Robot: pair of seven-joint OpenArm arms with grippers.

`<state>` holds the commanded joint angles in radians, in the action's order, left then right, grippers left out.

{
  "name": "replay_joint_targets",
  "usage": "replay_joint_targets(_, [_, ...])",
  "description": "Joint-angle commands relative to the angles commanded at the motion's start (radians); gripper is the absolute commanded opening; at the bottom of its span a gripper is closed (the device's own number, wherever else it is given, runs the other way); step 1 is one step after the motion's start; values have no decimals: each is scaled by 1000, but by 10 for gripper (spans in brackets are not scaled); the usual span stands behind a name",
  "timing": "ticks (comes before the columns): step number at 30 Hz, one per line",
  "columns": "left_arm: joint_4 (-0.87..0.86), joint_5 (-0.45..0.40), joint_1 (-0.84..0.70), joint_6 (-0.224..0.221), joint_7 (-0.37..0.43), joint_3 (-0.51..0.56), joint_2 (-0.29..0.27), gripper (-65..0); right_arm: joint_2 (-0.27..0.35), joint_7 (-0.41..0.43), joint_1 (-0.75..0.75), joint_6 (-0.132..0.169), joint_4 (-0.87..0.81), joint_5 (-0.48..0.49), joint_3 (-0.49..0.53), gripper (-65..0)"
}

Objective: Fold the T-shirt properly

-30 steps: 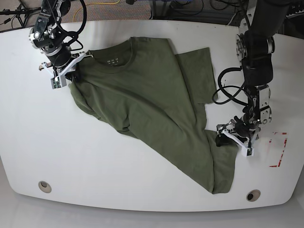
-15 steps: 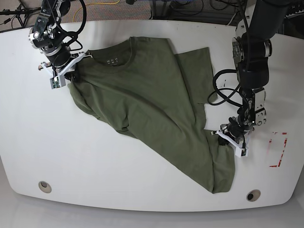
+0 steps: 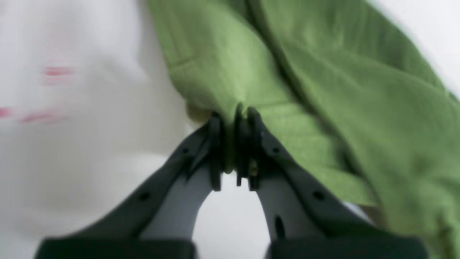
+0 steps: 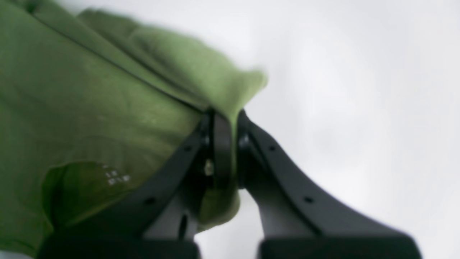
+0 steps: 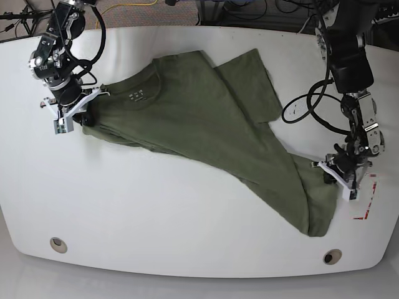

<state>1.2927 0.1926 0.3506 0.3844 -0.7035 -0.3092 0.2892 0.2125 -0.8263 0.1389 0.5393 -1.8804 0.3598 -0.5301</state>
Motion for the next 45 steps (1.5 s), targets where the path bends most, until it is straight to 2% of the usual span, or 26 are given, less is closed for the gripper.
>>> replay_joint_targets(7, [264,0,-81,0,-83,-48,3,-650,3,-38,-152,3,15,-2,0,-650])
replay_joint_targets(10, [359,0,-84,0,-143,-52,2,-650,8,-52,-233,3,48,-2,0,-650])
replay_joint_targets(13, [436,0,-80,0,-184,-52,2,-650,35,-61,-310,3,86,6,8,-650])
replay_joint_targets(15, [493,-3,-60,-2,-203,-52,2,-650,55,-63,-377,3,133,2,49,-650])
replay_joint_targets(21, [540,-5,49,-5,-293,-54,3,-650,110,-63,-560,3,267,0,120,-650])
replay_joint_targets(26, [539,-5,196,-5,-384,-114,18,-650,173,-61,-760,3,428,-2,193,-650])
replay_joint_targets(36, [522,-5,408,-5,-477,-129,41,-650,269,-60,-1099,3,690,-2,290,-650])
replay_joint_targets(41, [529,-2,396,-5,-488,-129,38,-650,285,-64,-1111,3,684,9,310,-650])
replay_joint_targets(45, [540,0,311,-3,-488,-129,37,-650,284,-83,-1014,3,638,11,305,-650])
